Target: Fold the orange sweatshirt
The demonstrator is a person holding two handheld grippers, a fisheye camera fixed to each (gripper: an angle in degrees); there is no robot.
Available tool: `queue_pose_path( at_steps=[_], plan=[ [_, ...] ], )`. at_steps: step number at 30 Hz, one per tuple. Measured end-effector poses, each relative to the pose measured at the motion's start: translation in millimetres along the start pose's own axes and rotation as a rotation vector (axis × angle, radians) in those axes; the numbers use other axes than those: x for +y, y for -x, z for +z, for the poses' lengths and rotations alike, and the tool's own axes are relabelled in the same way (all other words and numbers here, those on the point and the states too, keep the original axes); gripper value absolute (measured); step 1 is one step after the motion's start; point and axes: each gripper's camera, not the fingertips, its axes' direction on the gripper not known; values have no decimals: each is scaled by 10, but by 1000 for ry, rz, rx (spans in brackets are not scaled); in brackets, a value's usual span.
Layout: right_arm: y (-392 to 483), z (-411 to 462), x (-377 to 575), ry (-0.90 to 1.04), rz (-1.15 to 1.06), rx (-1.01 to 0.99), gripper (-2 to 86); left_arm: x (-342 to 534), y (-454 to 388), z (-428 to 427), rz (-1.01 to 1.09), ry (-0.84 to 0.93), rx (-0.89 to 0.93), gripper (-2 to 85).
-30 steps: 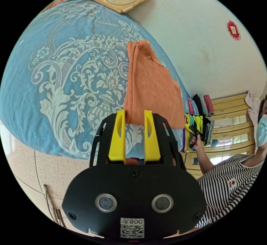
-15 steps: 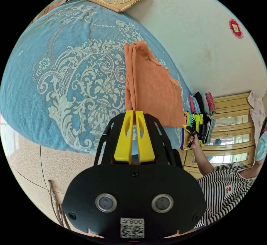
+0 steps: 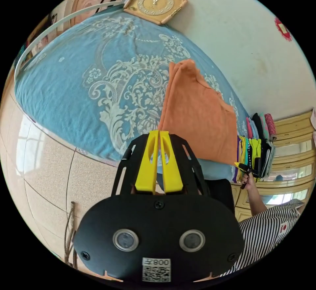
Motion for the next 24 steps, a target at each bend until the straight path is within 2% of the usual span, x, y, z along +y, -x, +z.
queue_pose_path(
  at_steps=[4, 6, 10, 12, 13, 16, 19, 24],
  plan=[
    [41, -129, 12, -44, 24, -37, 17, -202, -1021, 234, 305, 3, 125, 3],
    [105, -180, 39, -66, 39, -13, 16, -300, -1497, 470, 445, 40, 125, 3],
    [299, -198, 94, -79, 39, 30, 12, -430, -2194, 1222, 633, 165, 10, 2],
    [342, -206, 101, -78, 49, 40, 10, -406, -2246, 1645, 656, 293, -104, 2],
    [360, -216, 106, -80, 56, 34, 8, -358, -2235, 1724, 681, 270, -121, 2],
    [432, -267, 136, -93, 69, 24, 3, -371, -2132, 1595, 609, 266, -58, 3],
    [530, -325, 157, -105, 78, 30, 1, -257, -1939, 1282, 551, 189, -16, 6],
    [945, -521, 90, -182, 18, -1, 1, 80, -1289, 724, 374, 102, -94, 21]
  ],
)
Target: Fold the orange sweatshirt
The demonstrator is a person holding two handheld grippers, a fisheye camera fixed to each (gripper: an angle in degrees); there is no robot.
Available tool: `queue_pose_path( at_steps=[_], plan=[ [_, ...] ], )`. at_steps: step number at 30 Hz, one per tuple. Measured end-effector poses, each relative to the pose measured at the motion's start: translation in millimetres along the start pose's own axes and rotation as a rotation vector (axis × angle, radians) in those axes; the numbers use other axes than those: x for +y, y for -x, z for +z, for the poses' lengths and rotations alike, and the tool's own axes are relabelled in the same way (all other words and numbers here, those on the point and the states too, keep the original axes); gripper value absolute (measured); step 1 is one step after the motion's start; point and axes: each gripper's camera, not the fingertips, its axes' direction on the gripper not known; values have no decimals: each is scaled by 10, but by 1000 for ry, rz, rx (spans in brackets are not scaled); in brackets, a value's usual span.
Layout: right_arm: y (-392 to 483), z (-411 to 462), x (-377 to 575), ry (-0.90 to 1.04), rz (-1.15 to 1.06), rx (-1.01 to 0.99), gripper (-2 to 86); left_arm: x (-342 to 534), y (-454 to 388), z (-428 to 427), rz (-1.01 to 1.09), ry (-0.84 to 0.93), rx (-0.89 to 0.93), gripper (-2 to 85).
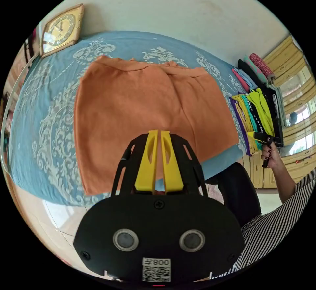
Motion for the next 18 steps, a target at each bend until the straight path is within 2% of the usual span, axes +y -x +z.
queue_pose_path(
  at_steps=[6, 8, 14, 18],
  plan=[
    [1065, 483, -606, 48, -224, -19, 1, 1145, 1159, -427, -505, -114, 106, 73],
    [1431, 783, -860, 92, -293, 17, 1, 1480, 1410, -392, -634, -164, 254, 92],
    [2517, 1646, -1744, 141, -441, 147, 1, 1624, 1615, -19, -733, -210, 491, 107],
    [2783, 2269, -2316, 241, -414, 328, 1, 1650, 1669, 89, -755, -242, 524, 97]
  ],
)
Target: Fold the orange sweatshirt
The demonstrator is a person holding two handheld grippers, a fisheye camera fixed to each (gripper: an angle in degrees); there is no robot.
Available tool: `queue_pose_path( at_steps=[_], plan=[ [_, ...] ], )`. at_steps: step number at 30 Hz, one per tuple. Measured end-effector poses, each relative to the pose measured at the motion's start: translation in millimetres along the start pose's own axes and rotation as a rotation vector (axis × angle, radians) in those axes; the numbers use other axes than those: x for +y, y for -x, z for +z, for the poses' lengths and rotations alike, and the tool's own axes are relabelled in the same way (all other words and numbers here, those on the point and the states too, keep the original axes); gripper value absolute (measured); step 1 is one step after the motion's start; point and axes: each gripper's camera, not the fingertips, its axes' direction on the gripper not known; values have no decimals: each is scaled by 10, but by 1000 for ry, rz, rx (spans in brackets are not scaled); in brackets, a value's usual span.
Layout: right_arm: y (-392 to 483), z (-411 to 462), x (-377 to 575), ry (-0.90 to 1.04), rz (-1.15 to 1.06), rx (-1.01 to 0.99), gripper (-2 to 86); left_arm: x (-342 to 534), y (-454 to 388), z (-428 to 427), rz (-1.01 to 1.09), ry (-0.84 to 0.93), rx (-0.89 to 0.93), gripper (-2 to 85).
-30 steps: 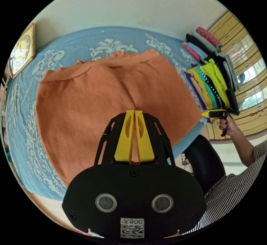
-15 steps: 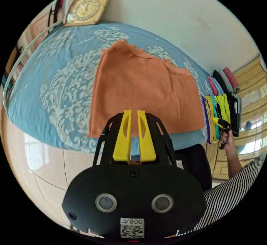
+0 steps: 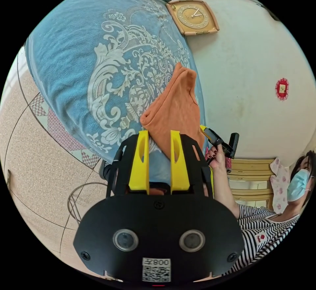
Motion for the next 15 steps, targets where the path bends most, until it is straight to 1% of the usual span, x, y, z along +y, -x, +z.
queue_pose_path(
  at_steps=[2, 4, 7, 10, 12, 15],
  plan=[
    [-12, 253, -190, 89, 17, 30, 0, 7, 82, 8, -12, -16, 35, 87],
    [4, 267, -278, 68, 41, 6, 0, 12, 133, 32, -24, -23, 61, 80],
    [129, 179, -336, 55, 8, 38, 0, 20, 158, 87, -25, -23, 79, 62],
    [167, 64, -429, 69, 12, 29, 2, 56, 111, 94, -6, -45, 110, 40],
    [170, -56, -478, 76, 19, 15, 3, 79, 8, 81, 40, -53, 117, 35],
    [215, -379, -495, 29, 50, 28, 8, 104, -281, 78, 172, -44, 68, 30]
  ],
)
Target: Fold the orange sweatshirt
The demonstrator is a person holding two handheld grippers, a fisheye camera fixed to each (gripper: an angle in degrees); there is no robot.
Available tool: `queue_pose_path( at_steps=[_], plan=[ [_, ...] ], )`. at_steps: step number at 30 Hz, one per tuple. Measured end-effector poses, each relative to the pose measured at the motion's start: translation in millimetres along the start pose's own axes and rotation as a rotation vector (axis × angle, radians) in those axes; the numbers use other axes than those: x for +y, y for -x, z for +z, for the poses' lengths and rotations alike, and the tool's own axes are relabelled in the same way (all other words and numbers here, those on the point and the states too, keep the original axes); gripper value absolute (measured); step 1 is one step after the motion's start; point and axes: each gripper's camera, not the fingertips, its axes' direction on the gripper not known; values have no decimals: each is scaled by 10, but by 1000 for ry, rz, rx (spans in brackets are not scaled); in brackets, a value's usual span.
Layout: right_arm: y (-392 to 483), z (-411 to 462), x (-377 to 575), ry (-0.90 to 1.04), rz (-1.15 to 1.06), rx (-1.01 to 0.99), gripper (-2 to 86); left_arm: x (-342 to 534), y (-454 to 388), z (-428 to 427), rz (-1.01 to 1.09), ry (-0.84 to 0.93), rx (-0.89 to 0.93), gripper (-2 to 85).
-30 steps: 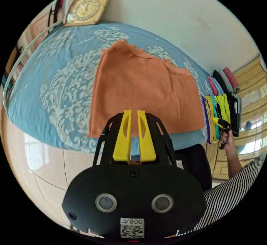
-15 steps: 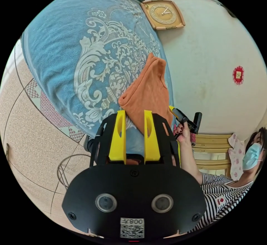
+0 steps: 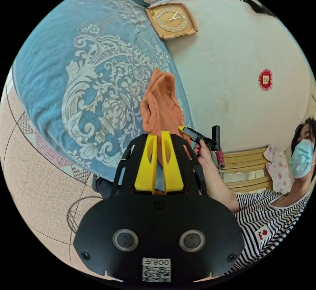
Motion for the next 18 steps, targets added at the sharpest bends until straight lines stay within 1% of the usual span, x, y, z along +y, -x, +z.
queue_pose_path(
  at_steps=[2, 4, 6, 9, 12, 16, 18],
  plan=[
    [82, -244, -2, -59, 6, -20, 15, -15, -233, 60, 104, 20, -53, 29],
    [304, -494, -88, -118, -40, -99, 34, -16, -401, 130, 179, 35, -94, 28],
    [551, -556, -263, -119, -84, -135, 57, -5, -577, 223, 261, 58, -146, 28],
    [979, -433, -700, -52, -165, -158, 81, 48, -858, 418, 391, 100, -207, 28],
    [1275, -204, -1132, 40, -197, -176, 96, 122, -1104, 643, 504, 140, -256, 28],
    [1383, 93, -1516, 156, -165, -126, 109, 245, -1371, 974, 628, 200, -295, 27],
    [1366, 118, -1582, 175, -145, -175, 113, 299, -1449, 1117, 665, 225, -315, 27]
  ],
)
